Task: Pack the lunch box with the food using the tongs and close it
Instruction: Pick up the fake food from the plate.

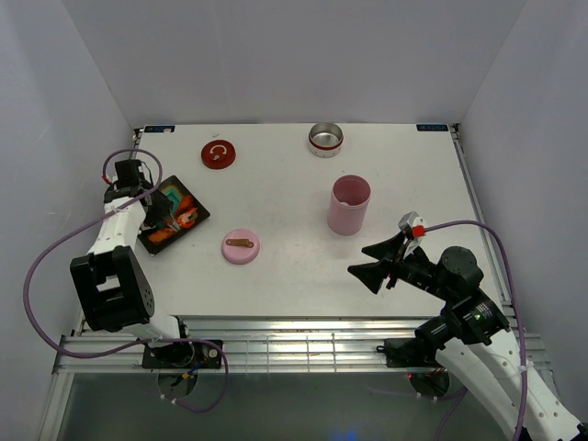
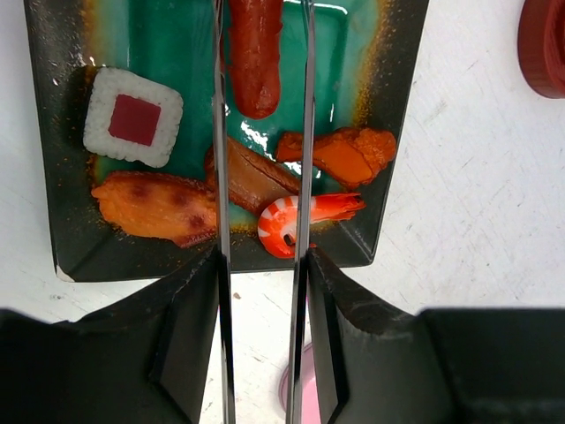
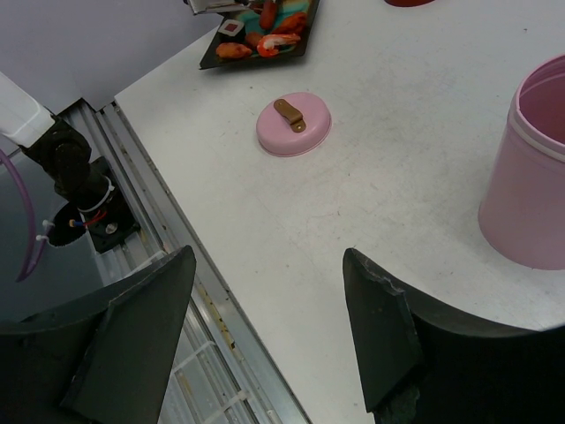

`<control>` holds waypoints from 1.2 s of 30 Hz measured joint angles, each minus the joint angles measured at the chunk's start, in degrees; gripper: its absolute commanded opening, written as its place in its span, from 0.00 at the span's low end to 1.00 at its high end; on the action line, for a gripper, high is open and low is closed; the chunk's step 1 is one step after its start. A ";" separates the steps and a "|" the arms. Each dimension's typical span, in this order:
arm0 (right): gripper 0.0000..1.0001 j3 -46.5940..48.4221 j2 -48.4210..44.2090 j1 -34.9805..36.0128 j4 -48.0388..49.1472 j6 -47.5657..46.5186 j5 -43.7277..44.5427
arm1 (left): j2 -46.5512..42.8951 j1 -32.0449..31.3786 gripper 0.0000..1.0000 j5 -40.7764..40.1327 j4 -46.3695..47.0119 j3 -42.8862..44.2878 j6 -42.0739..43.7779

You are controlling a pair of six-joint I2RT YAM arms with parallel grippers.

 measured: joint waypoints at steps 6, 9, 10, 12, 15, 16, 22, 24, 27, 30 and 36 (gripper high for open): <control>0.74 0.00 0.00 0.04 0.00 0.00 0.02 | 1.64 -0.28 0.50 0.98 -0.04 0.00 0.92; 0.74 0.00 0.00 0.04 0.00 0.02 -0.02 | 1.64 -0.35 0.50 1.01 -0.11 0.00 0.92; 0.74 0.00 0.00 0.04 0.00 0.02 -0.02 | 1.64 -0.39 0.50 1.01 -0.22 0.00 0.90; 0.74 0.00 0.00 0.04 0.00 0.04 -0.02 | 1.64 -0.39 0.50 1.01 -0.63 0.02 0.87; 0.74 0.00 0.00 0.04 0.00 0.04 -0.02 | 1.64 -0.39 0.50 1.01 -1.86 0.28 0.90; 0.74 0.00 0.00 0.04 0.00 0.04 -0.02 | 1.64 -0.44 0.50 1.01 -2.36 0.57 0.92; 0.74 0.00 0.00 0.04 0.00 0.07 -0.02 | 1.62 -0.90 0.50 0.98 -4.66 2.43 1.27; 0.74 0.00 0.00 0.04 0.00 0.07 -0.02 | 1.62 -1.05 0.50 0.98 -5.05 2.58 1.33; 0.74 0.00 0.00 0.04 0.00 0.07 -0.02 | 1.62 -1.18 0.50 1.01 -5.79 2.58 1.51; 0.74 0.00 0.00 0.04 0.00 0.04 0.00 | 1.62 -1.42 0.50 1.01 -6.16 2.58 1.64; 0.74 0.00 0.00 0.04 0.00 0.04 -0.02 | 1.64 -1.73 0.50 1.01 -6.56 2.58 1.79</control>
